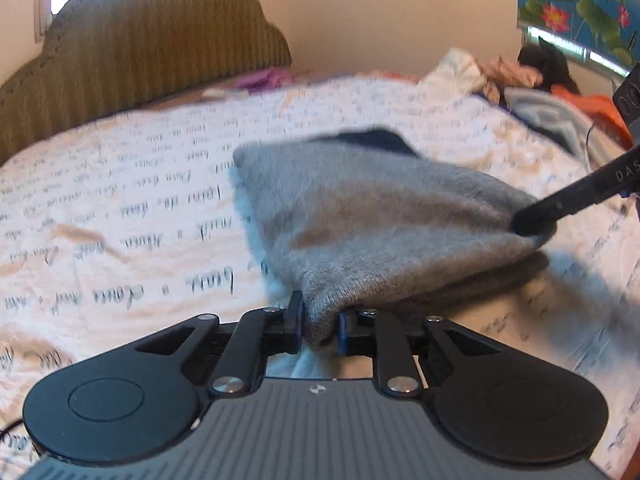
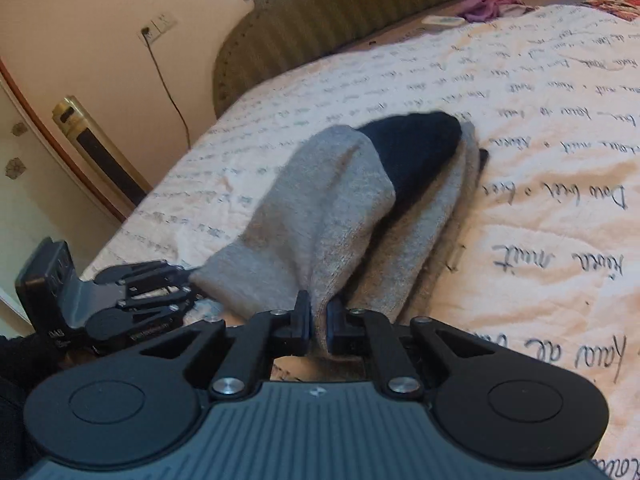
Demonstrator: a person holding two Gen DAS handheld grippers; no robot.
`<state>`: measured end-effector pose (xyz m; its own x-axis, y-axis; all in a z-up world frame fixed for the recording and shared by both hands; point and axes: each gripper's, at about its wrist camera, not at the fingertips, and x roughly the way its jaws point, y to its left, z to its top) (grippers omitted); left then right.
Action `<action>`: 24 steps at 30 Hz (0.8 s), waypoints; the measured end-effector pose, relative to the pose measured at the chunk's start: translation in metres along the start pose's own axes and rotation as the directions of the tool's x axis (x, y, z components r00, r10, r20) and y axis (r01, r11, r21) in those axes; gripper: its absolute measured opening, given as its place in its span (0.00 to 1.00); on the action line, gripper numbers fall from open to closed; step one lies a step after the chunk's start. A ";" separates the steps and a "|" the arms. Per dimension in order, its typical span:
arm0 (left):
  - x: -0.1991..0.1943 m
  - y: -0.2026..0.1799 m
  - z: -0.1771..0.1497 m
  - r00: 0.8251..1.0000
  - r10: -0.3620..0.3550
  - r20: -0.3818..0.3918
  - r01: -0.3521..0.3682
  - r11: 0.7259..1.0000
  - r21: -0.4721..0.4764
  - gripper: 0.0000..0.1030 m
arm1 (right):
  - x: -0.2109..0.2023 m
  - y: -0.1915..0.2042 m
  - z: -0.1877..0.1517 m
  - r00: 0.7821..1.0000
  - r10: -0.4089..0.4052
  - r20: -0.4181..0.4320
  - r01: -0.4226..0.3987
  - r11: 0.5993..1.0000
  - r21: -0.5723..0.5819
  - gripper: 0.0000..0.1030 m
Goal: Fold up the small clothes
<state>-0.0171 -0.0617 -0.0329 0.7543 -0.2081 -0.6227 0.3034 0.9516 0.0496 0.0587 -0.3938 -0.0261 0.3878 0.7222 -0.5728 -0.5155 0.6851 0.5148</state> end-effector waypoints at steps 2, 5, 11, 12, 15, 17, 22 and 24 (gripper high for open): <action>0.002 -0.002 -0.005 1.000 -0.001 -0.010 0.001 1.000 0.016 0.21 | 0.017 -0.016 -0.010 0.997 -0.020 -0.073 0.024 0.998 0.053 0.07; -0.010 -0.001 -0.009 1.000 -0.028 -0.005 0.029 0.998 0.063 0.38 | 0.014 -0.021 -0.013 0.999 -0.003 -0.038 0.007 0.995 0.101 0.10; -0.048 0.018 0.003 0.989 -0.111 0.101 0.110 0.994 0.010 0.41 | -0.022 -0.044 0.023 0.982 0.033 0.186 -0.069 0.979 0.193 0.54; -0.049 0.016 0.010 0.983 -0.124 0.134 0.125 0.992 0.005 0.46 | -0.022 -0.050 0.032 0.976 0.018 0.215 -0.065 0.975 0.213 0.64; -0.031 -0.006 0.026 0.976 -0.130 0.173 0.122 0.991 0.055 0.57 | 0.002 -0.076 0.064 0.969 0.015 0.247 -0.095 0.944 0.315 0.64; -0.010 -0.021 0.028 0.982 -0.122 0.147 0.110 0.990 0.086 0.57 | 0.026 -0.093 0.082 0.968 0.046 0.247 -0.144 0.908 0.394 0.63; 0.016 -0.040 0.010 0.989 -0.115 0.090 0.099 0.980 0.172 0.57 | 0.073 -0.094 0.109 0.986 0.010 0.168 -0.078 0.913 0.401 0.62; 0.019 -0.041 0.004 0.990 -0.112 0.083 0.095 0.979 0.181 0.58 | 0.085 -0.093 0.112 0.987 0.028 0.157 -0.089 0.914 0.395 0.61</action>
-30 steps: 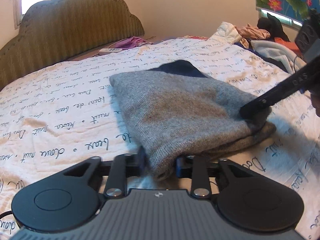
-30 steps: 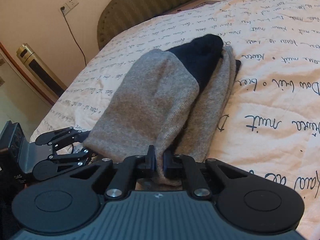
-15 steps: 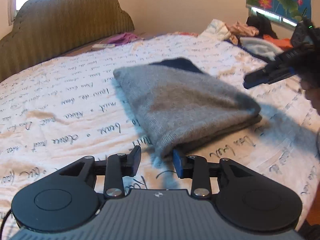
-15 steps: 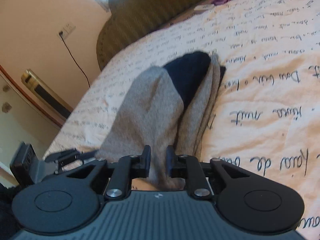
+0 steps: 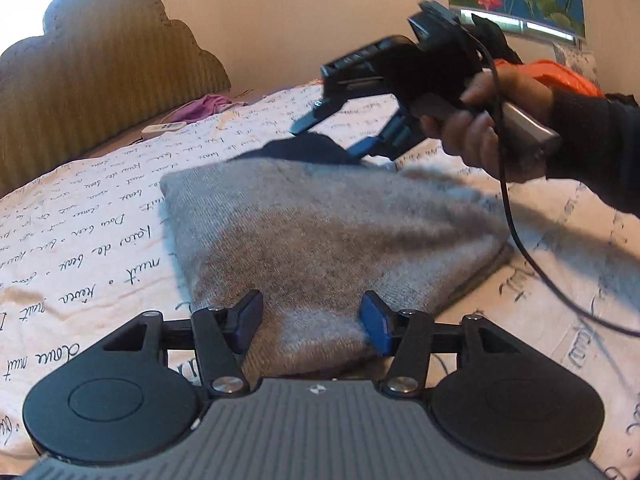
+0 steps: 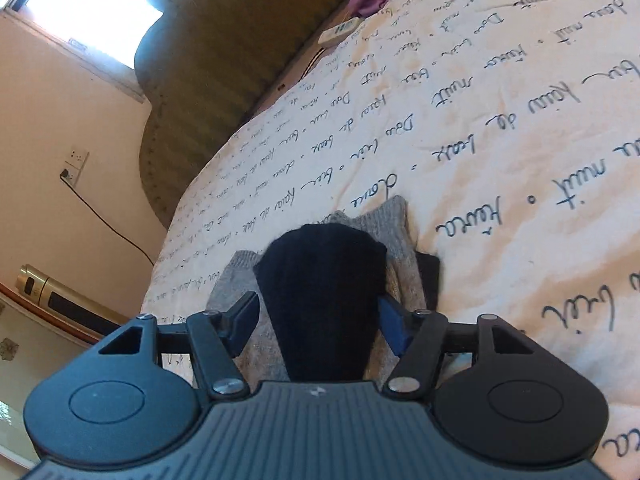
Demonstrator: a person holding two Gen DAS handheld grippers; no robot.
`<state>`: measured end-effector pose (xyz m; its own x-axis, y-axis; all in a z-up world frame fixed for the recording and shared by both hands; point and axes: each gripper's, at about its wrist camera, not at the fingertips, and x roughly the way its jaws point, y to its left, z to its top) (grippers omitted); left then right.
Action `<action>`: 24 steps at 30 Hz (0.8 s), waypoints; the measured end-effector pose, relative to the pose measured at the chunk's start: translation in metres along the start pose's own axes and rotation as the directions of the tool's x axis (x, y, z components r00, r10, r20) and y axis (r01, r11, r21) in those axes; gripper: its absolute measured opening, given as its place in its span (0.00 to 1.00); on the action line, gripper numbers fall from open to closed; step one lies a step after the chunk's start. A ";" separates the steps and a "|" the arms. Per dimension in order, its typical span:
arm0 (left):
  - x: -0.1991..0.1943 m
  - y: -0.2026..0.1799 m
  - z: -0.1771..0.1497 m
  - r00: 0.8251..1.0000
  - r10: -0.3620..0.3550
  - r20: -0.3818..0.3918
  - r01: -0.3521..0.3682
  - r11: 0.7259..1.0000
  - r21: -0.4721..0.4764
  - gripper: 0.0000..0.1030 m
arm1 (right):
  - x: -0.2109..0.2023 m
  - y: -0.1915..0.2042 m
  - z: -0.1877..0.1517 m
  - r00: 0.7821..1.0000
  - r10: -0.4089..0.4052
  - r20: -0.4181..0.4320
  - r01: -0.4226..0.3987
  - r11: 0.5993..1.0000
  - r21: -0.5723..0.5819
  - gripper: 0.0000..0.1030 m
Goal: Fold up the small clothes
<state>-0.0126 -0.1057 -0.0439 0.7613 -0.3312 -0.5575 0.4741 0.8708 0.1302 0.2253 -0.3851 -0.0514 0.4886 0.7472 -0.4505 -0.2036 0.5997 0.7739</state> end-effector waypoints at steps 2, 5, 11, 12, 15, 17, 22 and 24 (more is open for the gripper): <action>0.002 0.002 -0.001 1.000 -0.010 -0.004 0.010 1.000 -0.017 0.59 | 0.009 -0.001 0.000 0.999 -0.027 0.018 0.027 1.000 -0.001 0.36; 0.001 0.007 -0.002 1.000 -0.025 -0.011 0.024 0.999 -0.036 0.60 | 0.012 -0.005 0.001 0.999 -0.024 0.045 0.023 0.999 0.022 0.07; 0.003 0.015 -0.005 0.999 -0.052 -0.004 0.052 0.996 -0.072 0.62 | 0.000 -0.030 -0.001 0.992 -0.101 0.072 0.098 0.994 0.043 0.05; 0.004 0.015 -0.005 0.999 -0.054 -0.006 0.054 0.996 -0.075 0.62 | 0.001 -0.036 -0.004 0.995 -0.082 0.064 0.078 0.995 0.064 0.05; -0.001 0.019 -0.001 0.998 -0.062 -0.001 0.061 0.996 -0.071 0.61 | -0.001 -0.034 -0.006 0.996 -0.055 0.071 0.048 0.994 0.095 0.08; -0.013 0.027 0.011 0.997 -0.072 0.022 0.073 0.994 -0.075 0.61 | -0.012 -0.034 -0.003 0.996 -0.049 0.077 0.037 0.988 0.149 0.11; -0.005 0.068 0.058 0.988 -0.033 0.151 0.065 0.975 -0.214 0.74 | -0.053 0.009 -0.017 0.971 -0.003 0.240 -0.014 0.997 0.072 0.17; 0.028 0.070 0.077 0.991 0.013 0.132 0.014 0.980 -0.198 0.73 | -0.046 0.027 -0.021 0.970 0.046 0.238 -0.057 0.998 0.041 0.31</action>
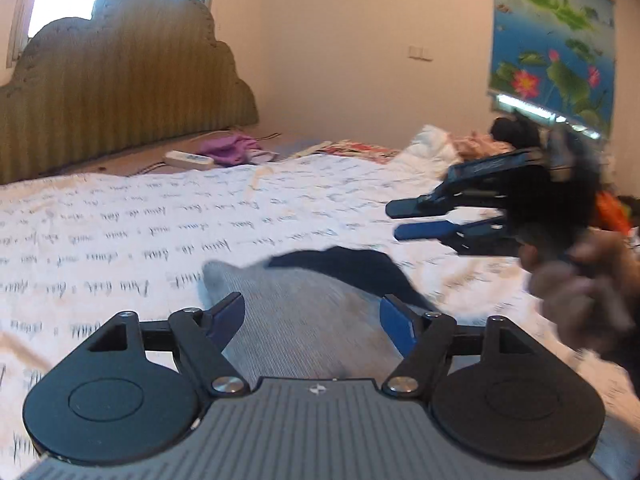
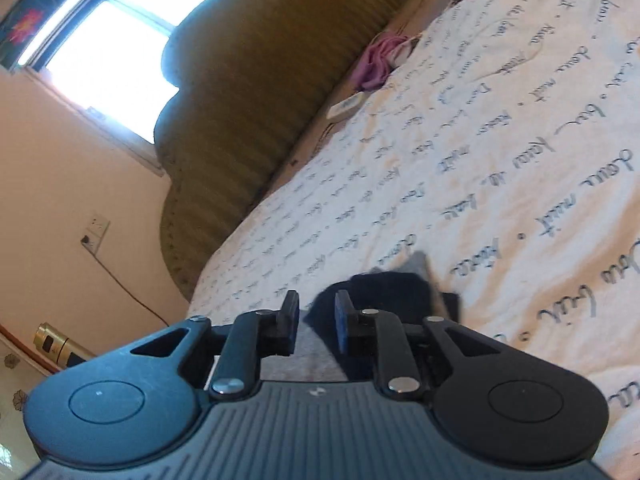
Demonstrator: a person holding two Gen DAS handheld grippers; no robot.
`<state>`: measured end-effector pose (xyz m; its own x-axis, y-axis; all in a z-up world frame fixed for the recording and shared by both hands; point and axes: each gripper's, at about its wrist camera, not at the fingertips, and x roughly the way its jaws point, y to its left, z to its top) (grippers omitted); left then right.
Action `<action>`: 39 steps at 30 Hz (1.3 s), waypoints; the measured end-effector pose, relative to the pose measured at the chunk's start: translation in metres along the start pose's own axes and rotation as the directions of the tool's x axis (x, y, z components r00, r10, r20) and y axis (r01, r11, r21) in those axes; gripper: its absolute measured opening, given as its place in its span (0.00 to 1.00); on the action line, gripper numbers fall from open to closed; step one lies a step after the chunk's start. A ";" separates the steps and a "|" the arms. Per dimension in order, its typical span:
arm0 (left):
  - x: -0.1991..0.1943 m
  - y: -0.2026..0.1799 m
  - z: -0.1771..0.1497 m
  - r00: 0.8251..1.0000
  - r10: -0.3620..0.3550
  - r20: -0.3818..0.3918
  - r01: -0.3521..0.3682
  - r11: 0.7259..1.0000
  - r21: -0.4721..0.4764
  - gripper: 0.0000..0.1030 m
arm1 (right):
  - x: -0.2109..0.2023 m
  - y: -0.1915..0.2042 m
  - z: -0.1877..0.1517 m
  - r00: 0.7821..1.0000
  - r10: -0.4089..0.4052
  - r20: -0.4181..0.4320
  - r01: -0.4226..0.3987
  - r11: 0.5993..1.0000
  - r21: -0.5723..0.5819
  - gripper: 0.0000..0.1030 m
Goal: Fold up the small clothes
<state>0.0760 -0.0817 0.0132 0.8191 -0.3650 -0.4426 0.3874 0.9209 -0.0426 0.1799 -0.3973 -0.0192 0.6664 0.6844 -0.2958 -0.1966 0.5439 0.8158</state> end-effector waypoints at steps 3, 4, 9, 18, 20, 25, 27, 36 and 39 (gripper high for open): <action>0.048 -0.009 0.008 0.998 0.019 -0.056 -0.016 0.998 0.054 0.72 | 0.031 0.003 -0.002 0.999 0.016 -0.043 -0.015 1.000 0.020 0.59; 0.060 -0.012 0.008 0.996 0.038 -0.081 -0.032 0.997 0.065 0.72 | 0.042 -0.001 -0.003 0.998 -0.011 -0.055 0.013 1.000 0.022 0.59; 0.093 -0.020 -0.014 0.986 0.078 -0.144 -0.060 0.990 0.128 0.75 | 0.066 -0.041 -0.018 0.994 -0.085 -0.065 0.086 0.996 0.024 0.50; 0.048 0.019 -0.001 0.998 0.006 -0.066 -0.013 0.994 -0.106 0.77 | 0.034 -0.022 -0.020 0.993 -0.115 0.003 0.115 0.993 -0.015 0.57; 0.032 0.047 -0.004 0.996 -0.044 -0.081 0.020 0.959 -0.281 0.80 | 0.008 -0.024 -0.023 0.995 -0.073 0.063 0.074 0.997 -0.016 0.76; 0.051 0.092 -0.036 0.942 -0.278 -0.189 0.103 0.774 -0.624 0.79 | 0.002 -0.052 -0.023 0.989 -0.106 -0.103 0.107 0.994 0.008 0.82; 0.059 0.104 -0.043 0.918 -0.375 -0.126 0.179 0.677 -0.714 0.81 | 0.011 -0.062 -0.027 0.981 -0.015 -0.194 0.028 0.997 0.068 0.82; 0.091 0.098 -0.033 0.907 -0.369 -0.202 0.111 0.674 -0.730 0.45 | 0.035 -0.051 -0.040 0.956 0.005 -0.293 0.008 0.999 0.042 0.26; 0.083 0.096 -0.024 0.918 -0.326 -0.227 0.092 0.730 -0.677 0.42 | 0.031 -0.044 -0.048 0.965 -0.001 -0.261 0.007 1.000 0.023 0.26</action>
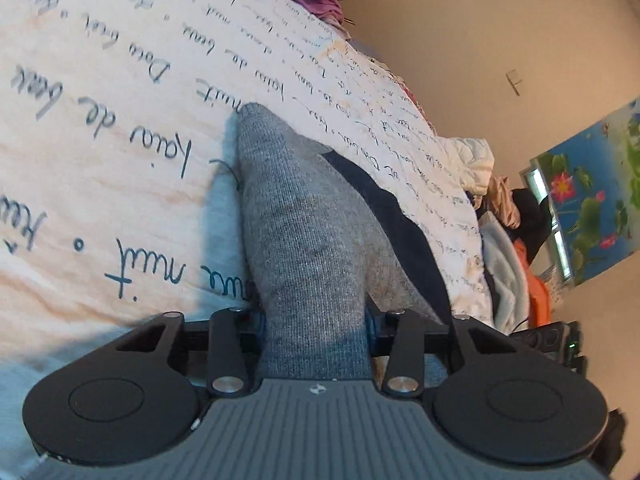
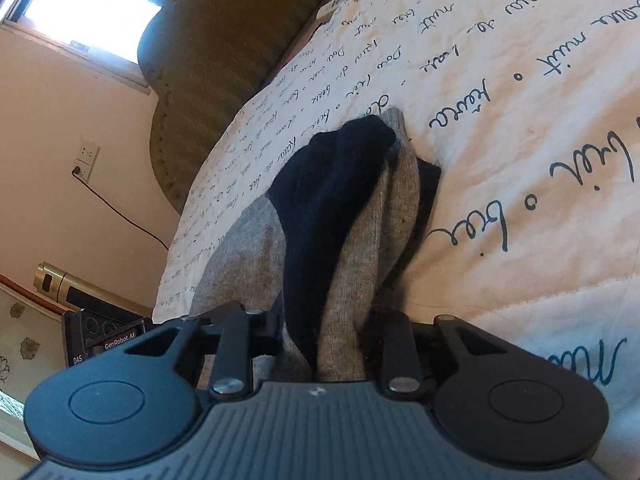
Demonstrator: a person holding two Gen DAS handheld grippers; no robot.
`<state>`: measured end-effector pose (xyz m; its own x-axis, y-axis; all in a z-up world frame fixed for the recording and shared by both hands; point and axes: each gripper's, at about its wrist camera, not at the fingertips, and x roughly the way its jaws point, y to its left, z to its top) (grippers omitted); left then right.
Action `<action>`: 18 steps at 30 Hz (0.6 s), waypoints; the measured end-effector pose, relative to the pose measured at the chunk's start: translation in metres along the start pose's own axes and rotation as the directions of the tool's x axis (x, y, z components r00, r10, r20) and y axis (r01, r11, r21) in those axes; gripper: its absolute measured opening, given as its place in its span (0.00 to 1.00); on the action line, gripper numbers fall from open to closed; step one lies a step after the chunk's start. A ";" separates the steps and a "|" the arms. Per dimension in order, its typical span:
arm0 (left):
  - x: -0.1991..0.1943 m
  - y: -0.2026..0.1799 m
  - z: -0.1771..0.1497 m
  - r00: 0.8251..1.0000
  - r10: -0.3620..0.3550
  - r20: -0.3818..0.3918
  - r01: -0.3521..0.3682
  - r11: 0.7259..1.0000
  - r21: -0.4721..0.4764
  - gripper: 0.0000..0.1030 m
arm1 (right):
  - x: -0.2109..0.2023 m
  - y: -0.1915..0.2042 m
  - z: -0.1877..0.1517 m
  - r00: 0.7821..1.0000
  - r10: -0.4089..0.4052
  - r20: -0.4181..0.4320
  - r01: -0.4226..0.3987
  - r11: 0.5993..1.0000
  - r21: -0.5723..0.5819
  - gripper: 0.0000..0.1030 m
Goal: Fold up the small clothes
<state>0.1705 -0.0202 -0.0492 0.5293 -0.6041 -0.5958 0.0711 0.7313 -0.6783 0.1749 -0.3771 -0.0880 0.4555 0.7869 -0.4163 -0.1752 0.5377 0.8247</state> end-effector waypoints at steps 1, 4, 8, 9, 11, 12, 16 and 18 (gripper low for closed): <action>-0.004 -0.002 0.003 1.000 0.004 0.000 -0.004 1.000 0.012 0.41 | -0.002 0.004 -0.003 1.000 0.010 0.008 -0.010 1.000 0.001 0.26; -0.024 -0.003 0.015 1.000 0.008 0.021 -0.009 0.999 0.040 0.40 | 0.000 0.021 -0.001 0.998 0.057 0.017 -0.057 0.998 -0.013 0.26; -0.064 0.007 0.043 0.994 0.060 0.095 -0.067 0.995 0.075 0.40 | 0.027 0.047 0.008 0.991 0.132 -0.010 -0.132 0.991 -0.035 0.26; -0.071 0.013 0.051 0.992 0.076 0.103 -0.084 0.994 0.075 0.40 | 0.040 0.052 0.011 0.988 0.153 -0.022 -0.154 0.988 -0.033 0.26; -0.081 0.028 0.064 0.989 0.106 0.098 -0.115 0.989 0.090 0.39 | 0.064 0.062 0.016 0.983 0.176 -0.044 -0.178 0.983 -0.034 0.26; -0.080 0.037 0.068 0.986 0.138 0.093 -0.147 0.984 0.102 0.39 | 0.076 0.066 0.017 0.982 0.178 -0.056 -0.181 0.982 -0.048 0.26; -0.078 0.074 0.066 0.980 0.188 0.069 -0.192 0.980 0.057 0.52 | 0.117 0.056 0.015 0.987 0.119 -0.107 -0.120 0.993 0.000 0.32; -0.101 0.081 0.055 0.981 0.138 0.135 -0.143 0.989 0.029 0.56 | 0.110 0.050 0.008 0.987 0.132 -0.093 -0.131 0.991 0.015 0.35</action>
<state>0.1697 0.1178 -0.0202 0.6434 -0.4492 -0.6198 0.0197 0.8191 -0.5733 0.2229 -0.2659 -0.0896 0.3447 0.8759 -0.3375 -0.2207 0.4251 0.8778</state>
